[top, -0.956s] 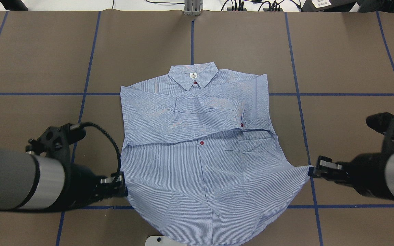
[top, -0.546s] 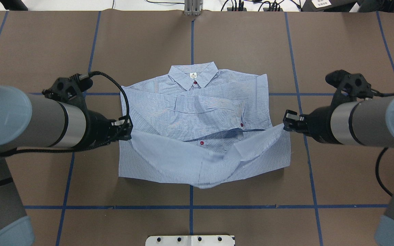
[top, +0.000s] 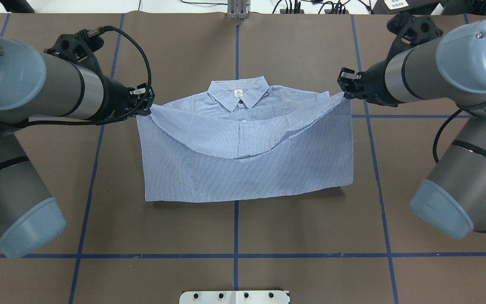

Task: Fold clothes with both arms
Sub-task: 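Lift the hem with both grippers and carry it toward the collar, then lay the hem down near the collar and open both grippers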

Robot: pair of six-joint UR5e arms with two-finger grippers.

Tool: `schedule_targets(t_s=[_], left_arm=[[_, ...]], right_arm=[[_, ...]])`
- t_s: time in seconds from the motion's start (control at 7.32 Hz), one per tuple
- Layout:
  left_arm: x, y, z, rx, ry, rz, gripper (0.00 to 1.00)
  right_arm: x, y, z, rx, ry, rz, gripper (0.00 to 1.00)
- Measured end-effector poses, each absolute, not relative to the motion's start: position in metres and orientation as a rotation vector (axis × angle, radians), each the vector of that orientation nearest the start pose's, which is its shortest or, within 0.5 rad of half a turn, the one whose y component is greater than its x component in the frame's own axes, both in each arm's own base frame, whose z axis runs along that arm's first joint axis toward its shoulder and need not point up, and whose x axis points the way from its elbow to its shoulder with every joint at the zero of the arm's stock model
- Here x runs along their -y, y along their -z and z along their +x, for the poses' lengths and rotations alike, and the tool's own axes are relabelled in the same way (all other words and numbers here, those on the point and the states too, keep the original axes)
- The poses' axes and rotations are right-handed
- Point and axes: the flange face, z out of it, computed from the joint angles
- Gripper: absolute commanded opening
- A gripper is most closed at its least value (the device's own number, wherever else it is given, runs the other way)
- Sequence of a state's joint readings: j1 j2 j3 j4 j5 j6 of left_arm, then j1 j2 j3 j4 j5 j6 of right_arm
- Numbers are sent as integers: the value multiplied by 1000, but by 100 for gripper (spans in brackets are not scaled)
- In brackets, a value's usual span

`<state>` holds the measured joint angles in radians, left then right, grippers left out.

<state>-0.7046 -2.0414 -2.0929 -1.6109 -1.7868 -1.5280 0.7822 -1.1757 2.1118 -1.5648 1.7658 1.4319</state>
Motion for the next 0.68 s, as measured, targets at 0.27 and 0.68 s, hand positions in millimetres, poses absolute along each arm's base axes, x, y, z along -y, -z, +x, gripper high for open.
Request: schedule_targets(t_s=[0.27, 0.68], left_arm=[[471, -192, 356, -1006, 478, 238, 0], [537, -249, 427, -924, 380, 282, 0]], right_arm=[[497, -222, -317, 884, -500, 266, 0], [549, -271, -371, 779, -453, 234, 0]])
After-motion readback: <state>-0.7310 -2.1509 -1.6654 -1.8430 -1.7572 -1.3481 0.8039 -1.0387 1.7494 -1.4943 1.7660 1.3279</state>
